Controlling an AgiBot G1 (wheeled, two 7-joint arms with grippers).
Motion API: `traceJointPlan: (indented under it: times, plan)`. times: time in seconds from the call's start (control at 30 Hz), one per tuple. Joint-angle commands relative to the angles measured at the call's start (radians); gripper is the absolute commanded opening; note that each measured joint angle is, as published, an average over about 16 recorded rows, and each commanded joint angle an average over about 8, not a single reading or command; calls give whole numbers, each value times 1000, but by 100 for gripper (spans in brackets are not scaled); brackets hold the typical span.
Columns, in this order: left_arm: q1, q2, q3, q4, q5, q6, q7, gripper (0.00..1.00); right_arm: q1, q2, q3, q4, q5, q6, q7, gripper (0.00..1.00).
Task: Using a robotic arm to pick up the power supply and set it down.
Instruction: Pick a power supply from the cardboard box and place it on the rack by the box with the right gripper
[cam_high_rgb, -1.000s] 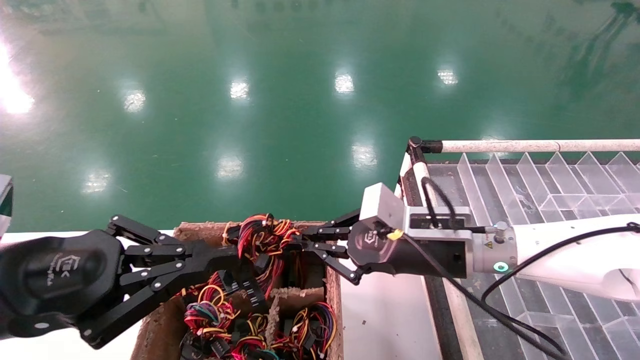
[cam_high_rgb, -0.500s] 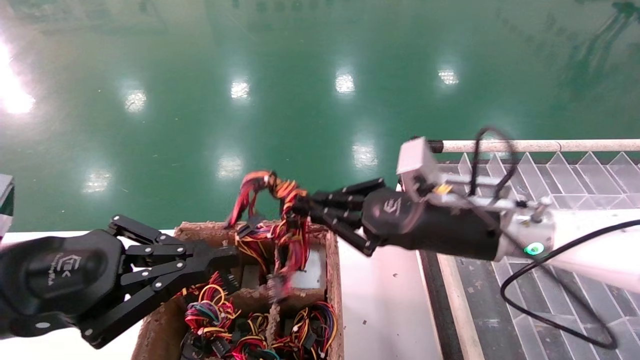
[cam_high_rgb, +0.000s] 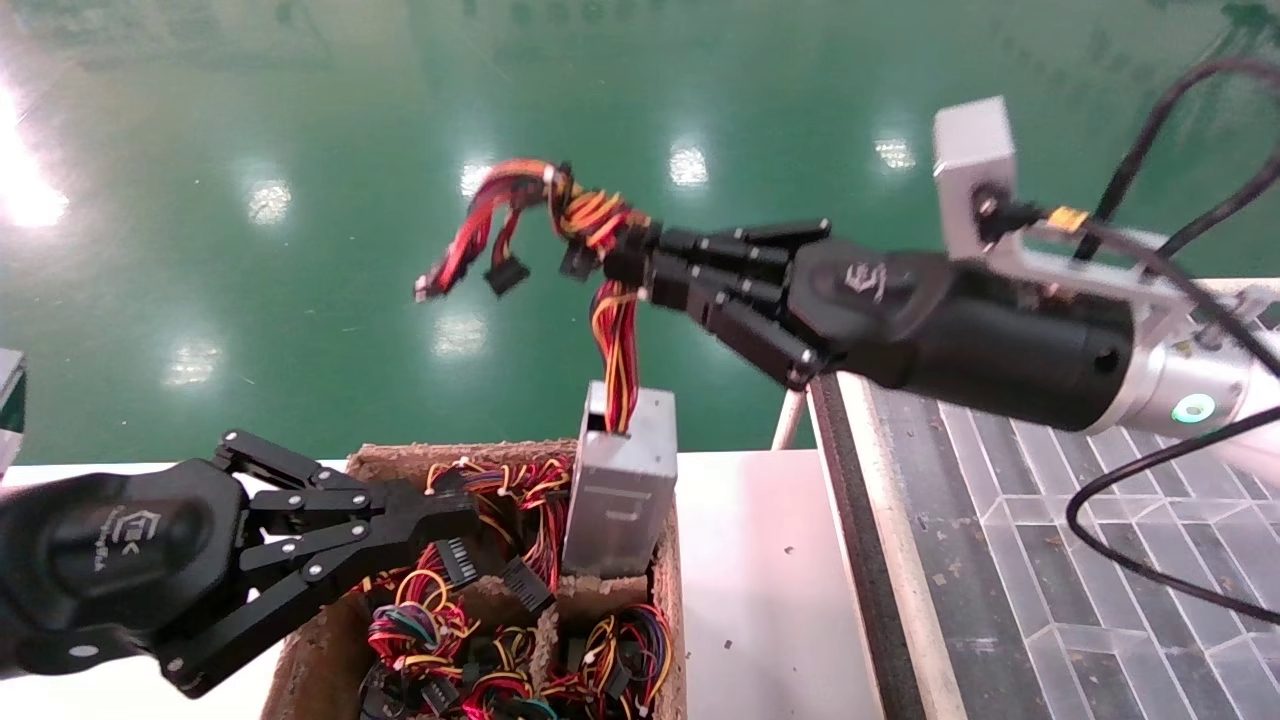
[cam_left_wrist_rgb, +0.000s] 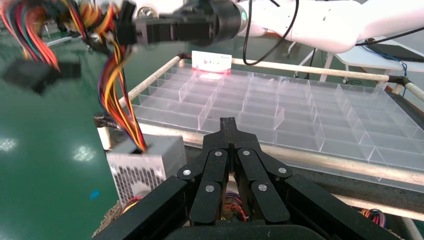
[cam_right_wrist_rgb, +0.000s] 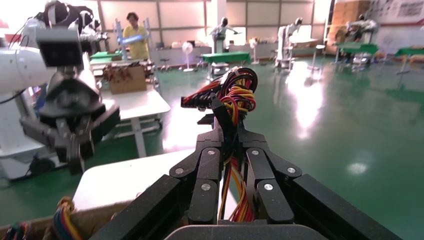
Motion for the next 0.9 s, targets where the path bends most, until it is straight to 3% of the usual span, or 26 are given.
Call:
traceJointPlan:
  times: [0.03, 0.43, 0.9]
  plan:
    - [0, 0, 0, 0, 0, 0, 0, 0, 5, 5, 9, 12, 13, 4, 8, 0]
    - [0, 0, 0, 0, 0, 0, 0, 0, 62, 48, 68, 39, 56, 79, 16, 0]
    - [0, 0, 0, 0, 0, 0, 0, 0, 177, 196, 64, -68, -42, 96, -29, 0]
